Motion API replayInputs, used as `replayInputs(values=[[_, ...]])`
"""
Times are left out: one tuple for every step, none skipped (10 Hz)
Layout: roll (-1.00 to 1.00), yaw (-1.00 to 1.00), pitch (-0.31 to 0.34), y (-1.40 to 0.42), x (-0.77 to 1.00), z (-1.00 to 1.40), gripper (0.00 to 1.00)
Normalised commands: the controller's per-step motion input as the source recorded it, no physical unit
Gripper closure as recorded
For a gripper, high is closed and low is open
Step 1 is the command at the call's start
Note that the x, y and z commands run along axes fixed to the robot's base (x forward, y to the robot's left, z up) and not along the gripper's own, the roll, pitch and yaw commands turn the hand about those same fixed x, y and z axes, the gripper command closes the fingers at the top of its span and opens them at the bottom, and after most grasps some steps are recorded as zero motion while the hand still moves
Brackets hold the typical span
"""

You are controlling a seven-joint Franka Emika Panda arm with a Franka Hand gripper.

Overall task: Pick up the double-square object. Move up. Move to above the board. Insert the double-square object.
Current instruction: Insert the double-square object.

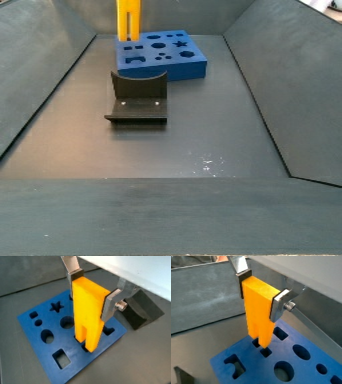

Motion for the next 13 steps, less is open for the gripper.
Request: replayInputs(values=[[0.0, 0.0, -0.01, 0.0, -0.01, 0.0, 1.0], [0.0, -0.1, 0.0, 0.0, 0.0, -0.06, 1.0], [0.09, -0.56, 0.0, 0.0, 0.0, -0.31, 1.0], [0.06, -0.7, 0.0, 0.0, 0.0, -0.27, 1.0], [-0.01, -0.01, -0.007, 0.03, 0.0, 0.0, 1.0], [0.0, 0.0, 0.0, 0.0, -0.07, 0.0, 1.0], [0.0, -0.03, 0.0, 0.03, -0.27, -0.03, 1.0], [0.0, 0.0, 0.0, 0.0, -0.09, 0.0, 1.0], [0.0, 0.0, 0.0, 0.0, 0.0, -0.04, 1.0], [0.07, -0.07, 0.0, 0.0, -0.13, -0.2, 1.0], [0.07, -0.07, 0.0, 0.0, -0.14, -0.17, 1.0], [0.0, 0.0, 0.0, 0.0, 0.0, -0.02, 1.0], [0.05, 0.0, 0.0, 0.0, 0.0, -0.13, 1.0]])
